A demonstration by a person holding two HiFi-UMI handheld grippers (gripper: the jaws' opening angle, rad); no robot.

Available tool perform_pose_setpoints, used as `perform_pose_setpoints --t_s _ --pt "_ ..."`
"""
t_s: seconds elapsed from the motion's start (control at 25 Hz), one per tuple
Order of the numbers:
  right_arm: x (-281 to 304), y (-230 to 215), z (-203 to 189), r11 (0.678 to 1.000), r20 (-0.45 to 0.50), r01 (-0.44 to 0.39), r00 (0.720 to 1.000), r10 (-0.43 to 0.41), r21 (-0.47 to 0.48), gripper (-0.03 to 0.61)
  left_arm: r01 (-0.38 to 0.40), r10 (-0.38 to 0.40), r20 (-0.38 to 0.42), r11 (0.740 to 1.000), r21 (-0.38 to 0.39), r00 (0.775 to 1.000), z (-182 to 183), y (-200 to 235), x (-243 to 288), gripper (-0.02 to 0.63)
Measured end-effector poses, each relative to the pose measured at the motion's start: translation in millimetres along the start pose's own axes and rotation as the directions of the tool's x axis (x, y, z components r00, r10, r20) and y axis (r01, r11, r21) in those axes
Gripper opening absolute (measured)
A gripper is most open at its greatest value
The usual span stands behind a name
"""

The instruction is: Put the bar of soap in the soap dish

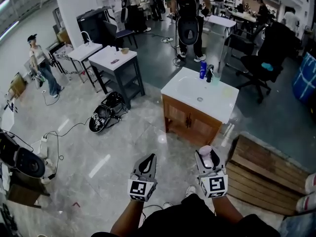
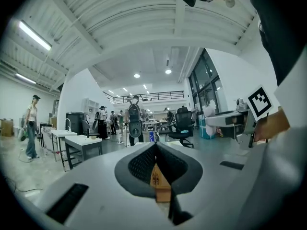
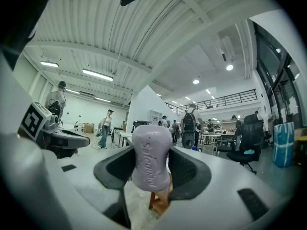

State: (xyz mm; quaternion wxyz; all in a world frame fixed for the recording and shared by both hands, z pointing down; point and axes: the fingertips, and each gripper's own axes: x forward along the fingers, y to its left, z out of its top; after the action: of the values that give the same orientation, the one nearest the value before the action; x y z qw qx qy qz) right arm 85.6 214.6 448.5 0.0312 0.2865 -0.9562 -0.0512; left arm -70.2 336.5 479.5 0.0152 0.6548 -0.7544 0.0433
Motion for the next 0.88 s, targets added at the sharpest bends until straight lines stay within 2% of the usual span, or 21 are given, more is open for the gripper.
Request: perform_pose_setpoints --t_s 0.24,0.4,0.88 --pt "24.2 -14.9 -2.9 1.0 -0.014 0.004 1.0 -0.004 0.016 0.222 0.016 -0.016 -0.025 1.0 -0.001 1.0 -1.4 8.9 29.9 0.018" --pt "53.5 -28.4 -3.7 0.999 0.021 -0.005 1.0 0.004 0.051 0.222 0.028 -0.028 -0.045 1.0 0.004 0.999 -5.3 21.4 59.3 0.018" --pt "148.5 -109.0 -25.5 0.997 -0.004 0.026 1.0 -0.026 0.076 0.222 0.066 -0.064 -0.075 0.997 0.028 0.995 -3.9 41.4 190.6 0.018"
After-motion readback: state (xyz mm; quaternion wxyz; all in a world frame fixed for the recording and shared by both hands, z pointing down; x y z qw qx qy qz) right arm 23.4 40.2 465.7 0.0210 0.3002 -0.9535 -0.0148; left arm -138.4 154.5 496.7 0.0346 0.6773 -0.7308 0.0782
